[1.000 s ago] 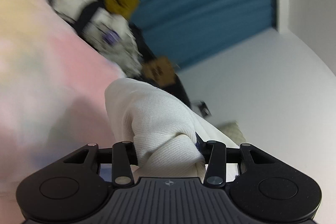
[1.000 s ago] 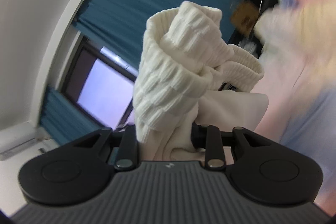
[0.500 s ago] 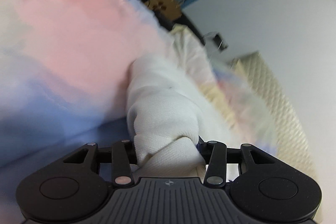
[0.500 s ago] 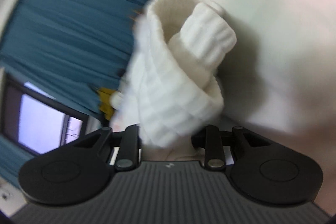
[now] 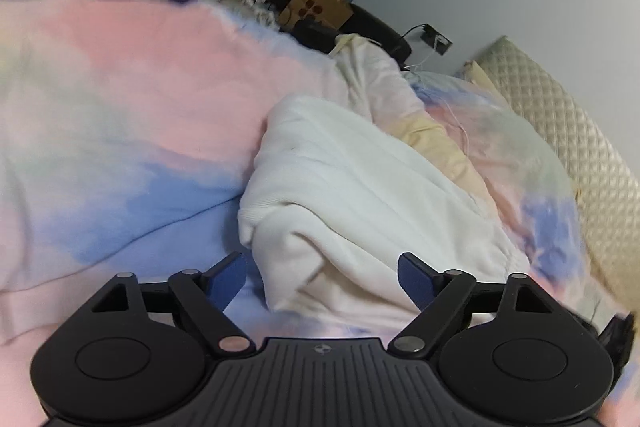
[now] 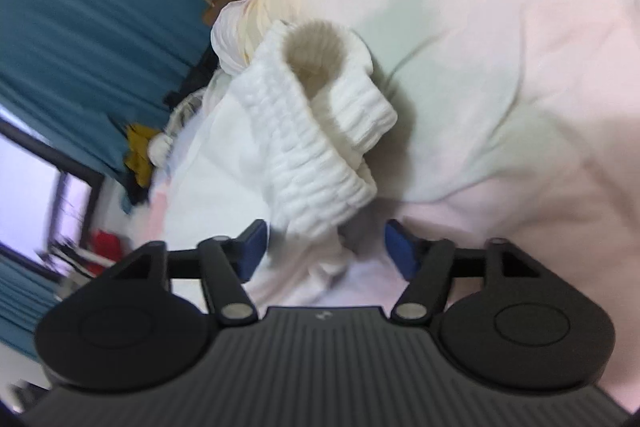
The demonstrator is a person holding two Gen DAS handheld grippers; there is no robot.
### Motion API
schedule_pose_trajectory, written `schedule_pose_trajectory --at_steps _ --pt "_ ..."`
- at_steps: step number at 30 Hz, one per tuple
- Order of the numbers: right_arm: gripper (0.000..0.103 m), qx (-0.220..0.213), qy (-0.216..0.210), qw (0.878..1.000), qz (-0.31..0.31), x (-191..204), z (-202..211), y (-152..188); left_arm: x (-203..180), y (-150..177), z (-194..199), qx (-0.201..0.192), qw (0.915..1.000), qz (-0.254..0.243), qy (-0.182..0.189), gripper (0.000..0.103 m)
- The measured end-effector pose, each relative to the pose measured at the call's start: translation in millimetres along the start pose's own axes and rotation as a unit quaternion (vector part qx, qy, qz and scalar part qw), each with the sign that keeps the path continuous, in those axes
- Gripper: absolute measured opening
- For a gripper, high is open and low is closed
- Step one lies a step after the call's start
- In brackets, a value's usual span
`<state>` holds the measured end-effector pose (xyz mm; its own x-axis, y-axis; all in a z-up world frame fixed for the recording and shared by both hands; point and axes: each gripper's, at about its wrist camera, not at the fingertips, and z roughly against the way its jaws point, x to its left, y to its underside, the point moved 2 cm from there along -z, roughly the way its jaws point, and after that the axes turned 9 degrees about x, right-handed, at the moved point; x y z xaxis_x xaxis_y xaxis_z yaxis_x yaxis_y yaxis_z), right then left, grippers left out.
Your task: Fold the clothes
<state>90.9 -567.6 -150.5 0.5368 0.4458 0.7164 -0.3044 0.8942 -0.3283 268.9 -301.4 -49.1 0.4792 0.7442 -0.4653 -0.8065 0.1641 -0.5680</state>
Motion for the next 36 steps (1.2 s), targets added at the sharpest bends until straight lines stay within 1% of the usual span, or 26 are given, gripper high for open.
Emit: schedule_pose_trajectory --at_steps 1,2,3,5,6,7,8,9,11,13,15,17,19,20,24,26,28,30,34,36 --pt "0.077 -0.006 0.007 1.000 0.020 6 10 5 -9 3 11 -0.004 0.9999 -0.010 -0.004 0.089" --pt "0.080 -0.012 0.011 0.999 0.039 14 21 9 -17 13 32 -0.010 0.9997 -0.020 -0.004 0.089" --pt "0.080 -0.018 0.013 0.998 0.057 20 30 11 -26 22 51 -0.016 0.9994 -0.031 -0.005 0.089" --pt "0.080 -0.030 0.018 0.995 0.091 35 54 18 -46 31 75 -0.030 0.9980 -0.054 -0.012 0.089" --pt "0.080 -0.036 0.019 0.993 0.107 41 66 20 -57 36 87 -0.038 0.9971 -0.065 -0.015 0.093" --pt "0.080 -0.043 0.020 0.991 0.123 47 78 21 -68 41 101 -0.051 0.9957 -0.076 -0.018 0.100" --pt "0.080 -0.050 0.020 0.989 0.140 54 90 22 -78 46 114 -0.064 0.9940 -0.087 -0.021 0.103" --pt "0.080 -0.057 0.020 0.986 0.157 61 102 23 -89 52 128 -0.076 0.9921 -0.097 -0.024 0.103" --pt "0.080 -0.071 0.019 0.979 0.192 74 125 32 -106 62 154 -0.092 0.9884 -0.114 -0.039 0.103" --pt "0.080 -0.085 0.021 0.970 0.229 91 153 49 -119 74 178 -0.108 0.9849 -0.125 -0.052 0.103" --pt "0.080 -0.102 0.026 0.959 0.261 108 178 65 -131 88 200 -0.109 0.9829 -0.137 -0.057 0.103" --pt "0.080 -0.115 0.034 0.949 0.291 125 193 83 -142 102 217 -0.112 0.9797 -0.147 -0.078 0.103" --pt "0.079 -0.125 0.039 0.939 0.317 133 204 103 -152 128 249 -0.124 0.9735 -0.166 -0.097 0.103" --pt "0.079 -0.130 0.041 0.934 0.329 137 209 113 -155 135 256 -0.130 0.9714 -0.168 -0.107 0.103" --pt "0.079 -0.142 0.033 0.933 0.330 138 219 142 -157 161 278 -0.147 0.9598 -0.184 -0.152 0.103" --pt "0.079 -0.148 0.041 0.930 0.333 135 218 152 -149 170 284 -0.148 0.9591 -0.177 -0.164 0.103" --pt "0.079 -0.153 0.050 0.928 0.336 132 215 162 -140 178 289 -0.149 0.9603 -0.165 -0.169 0.103" --pt "0.079 -0.159 0.059 0.926 0.338 129 209 173 -131 185 291 -0.153 0.9593 -0.159 -0.176 0.103" --pt "0.078 -0.163 0.076 0.917 0.355 131 198 189 -116 194 289 -0.153 0.9557 -0.164 -0.191 0.103" --pt "0.078 -0.164 0.085 0.913 0.365 132 192 196 -111 195 288 -0.151 0.9556 -0.162 -0.194 0.103"
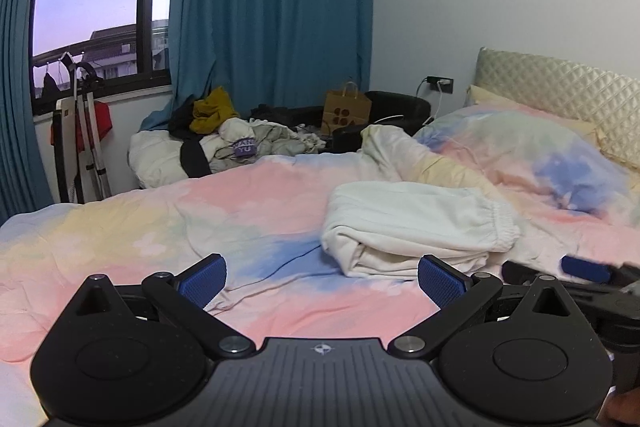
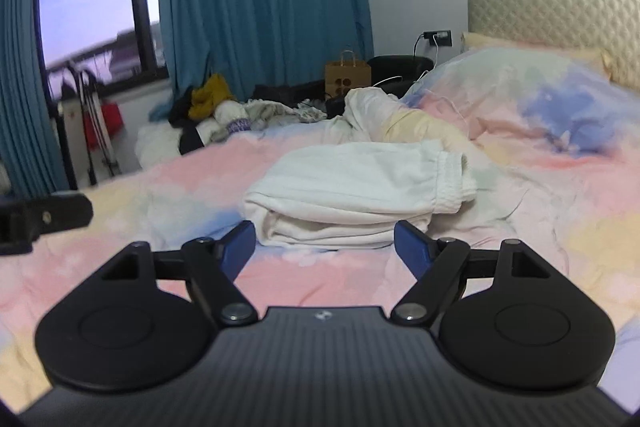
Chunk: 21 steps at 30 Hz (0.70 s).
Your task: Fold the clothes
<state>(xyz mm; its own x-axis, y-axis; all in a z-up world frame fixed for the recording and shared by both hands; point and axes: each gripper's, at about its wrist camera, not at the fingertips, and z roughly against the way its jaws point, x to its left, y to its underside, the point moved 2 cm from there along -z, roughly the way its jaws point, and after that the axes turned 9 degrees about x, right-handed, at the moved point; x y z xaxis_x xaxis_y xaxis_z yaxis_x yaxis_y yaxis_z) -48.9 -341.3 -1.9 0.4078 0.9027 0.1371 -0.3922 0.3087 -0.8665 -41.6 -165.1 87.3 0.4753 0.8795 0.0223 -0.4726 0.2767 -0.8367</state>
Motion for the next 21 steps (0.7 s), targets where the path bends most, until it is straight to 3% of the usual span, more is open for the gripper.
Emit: schedule_pose_trajectory --at_steps 21 --pt "0.078 0.011 0.015 1.000 0.000 0 -6 12 1 13 -7 0.020 0.9997 -0.014 -0.005 0.103"
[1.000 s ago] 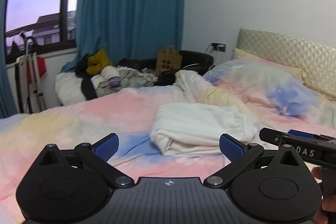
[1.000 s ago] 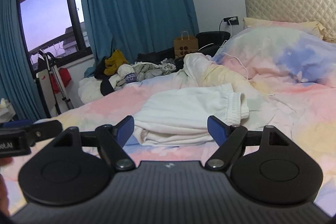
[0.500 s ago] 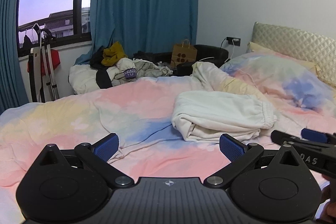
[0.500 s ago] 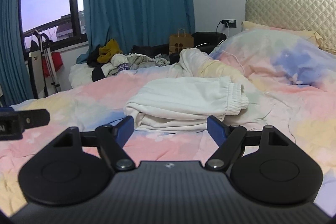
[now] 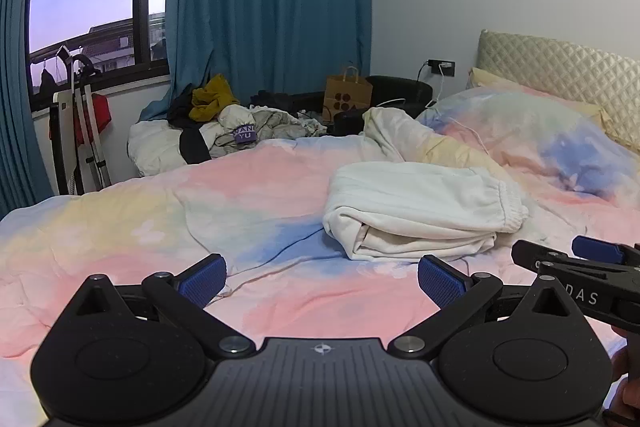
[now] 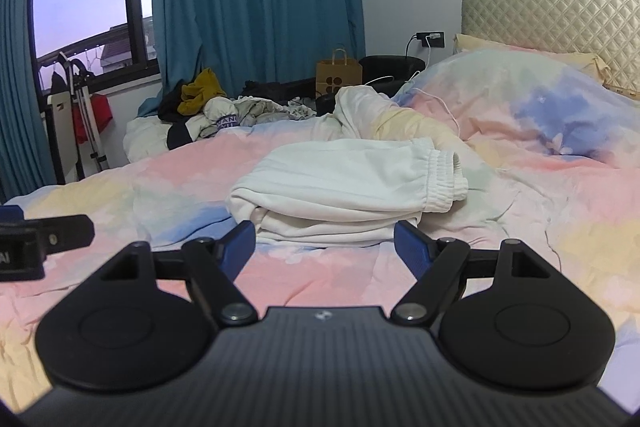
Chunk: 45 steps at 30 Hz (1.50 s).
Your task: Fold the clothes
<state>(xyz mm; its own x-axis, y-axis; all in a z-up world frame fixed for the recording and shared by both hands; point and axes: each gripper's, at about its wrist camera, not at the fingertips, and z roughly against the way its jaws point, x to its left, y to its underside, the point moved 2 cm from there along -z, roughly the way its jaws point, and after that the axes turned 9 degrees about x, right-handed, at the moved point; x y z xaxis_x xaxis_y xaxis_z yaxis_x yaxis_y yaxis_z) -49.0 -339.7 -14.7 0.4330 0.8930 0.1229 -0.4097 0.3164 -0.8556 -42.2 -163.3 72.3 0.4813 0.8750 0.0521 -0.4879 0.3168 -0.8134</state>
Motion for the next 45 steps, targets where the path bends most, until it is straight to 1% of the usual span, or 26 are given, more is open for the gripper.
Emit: schedule_pose_trajectory --at_steps 9,14,16,19,23,29,32,41,45 --pt "0.078 0.000 0.009 1.000 0.003 3 2 0 -1 2 4 -0.002 1.0000 -0.003 -0.006 0.103" --pt "0.078 0.000 0.017 1.000 0.005 4 2 0 0 4 6 -0.001 1.0000 0.001 0.001 0.103" --pt "0.078 0.001 0.020 1.000 0.004 3 1 0 1 4 6 0.003 1.0000 0.004 0.007 0.103" --pt "0.078 0.006 0.022 1.000 -0.001 1 -1 0 2 6 0 0.025 0.9995 0.010 0.016 0.103" --pt "0.078 0.012 0.021 1.000 -0.002 -1 -4 0 -2 10 -1 0.025 0.9997 -0.005 -0.003 0.103" --pt "0.078 0.015 0.025 1.000 -0.003 -1 -5 -1 -5 14 1 0.030 0.9995 -0.011 -0.005 0.103" --pt "0.078 0.019 0.028 0.999 -0.001 1 -5 -1 -3 15 4 0.032 0.9995 -0.006 0.000 0.103" --pt "0.078 0.025 0.041 0.999 0.010 6 -7 -3 8 17 10 0.046 0.9989 0.010 -0.004 0.103" --pt "0.078 0.027 0.043 0.999 0.010 7 -6 -4 11 18 16 0.045 0.9988 0.014 -0.008 0.103"
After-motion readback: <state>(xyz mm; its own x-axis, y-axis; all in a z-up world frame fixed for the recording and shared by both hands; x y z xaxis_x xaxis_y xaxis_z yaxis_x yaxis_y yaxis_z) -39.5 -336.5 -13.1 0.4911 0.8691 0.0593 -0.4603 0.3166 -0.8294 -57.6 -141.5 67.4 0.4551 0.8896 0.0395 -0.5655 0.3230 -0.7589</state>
